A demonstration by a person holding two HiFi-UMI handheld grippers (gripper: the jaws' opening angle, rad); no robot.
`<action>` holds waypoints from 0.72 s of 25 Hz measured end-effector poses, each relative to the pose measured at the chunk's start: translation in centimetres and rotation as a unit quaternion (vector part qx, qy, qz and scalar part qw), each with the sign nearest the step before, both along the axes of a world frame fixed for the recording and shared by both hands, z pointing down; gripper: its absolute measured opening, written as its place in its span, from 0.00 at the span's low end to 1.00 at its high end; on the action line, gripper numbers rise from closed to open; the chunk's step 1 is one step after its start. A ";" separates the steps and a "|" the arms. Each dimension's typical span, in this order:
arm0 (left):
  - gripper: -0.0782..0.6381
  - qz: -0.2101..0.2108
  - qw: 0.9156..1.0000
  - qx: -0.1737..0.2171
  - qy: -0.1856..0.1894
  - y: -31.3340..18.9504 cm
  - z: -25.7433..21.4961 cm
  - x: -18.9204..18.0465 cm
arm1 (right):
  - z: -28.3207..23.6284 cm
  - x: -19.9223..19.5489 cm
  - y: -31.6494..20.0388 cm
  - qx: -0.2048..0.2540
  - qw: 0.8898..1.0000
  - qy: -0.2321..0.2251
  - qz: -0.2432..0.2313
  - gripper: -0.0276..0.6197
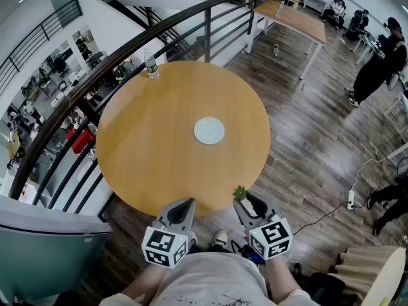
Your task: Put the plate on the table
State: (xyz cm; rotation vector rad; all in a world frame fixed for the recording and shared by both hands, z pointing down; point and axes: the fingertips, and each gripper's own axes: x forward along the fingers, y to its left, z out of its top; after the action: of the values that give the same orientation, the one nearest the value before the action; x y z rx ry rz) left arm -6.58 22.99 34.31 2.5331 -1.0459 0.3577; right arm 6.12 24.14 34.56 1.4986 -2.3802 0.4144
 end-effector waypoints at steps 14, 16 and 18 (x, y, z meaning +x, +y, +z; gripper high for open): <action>0.14 -0.004 1.000 0.005 -0.011 1.1 -0.3 1.6 | -0.4 2.0 1.2 0.005 1.000 -0.029 -0.007 0.27; 0.14 -0.013 1.000 0.007 -0.015 1.0 -0.4 1.7 | -0.3 2.3 1.3 0.006 0.999 -0.030 -0.016 0.27; 0.14 -0.025 1.000 0.008 -0.017 1.1 -0.4 1.9 | 0.1 2.7 1.6 0.003 0.999 -0.027 -0.025 0.27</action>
State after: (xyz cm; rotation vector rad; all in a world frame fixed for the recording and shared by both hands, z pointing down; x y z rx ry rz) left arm -4.71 24.11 33.89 2.5182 -1.1262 0.3825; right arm 8.80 25.70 34.71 1.4457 -2.4571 0.4420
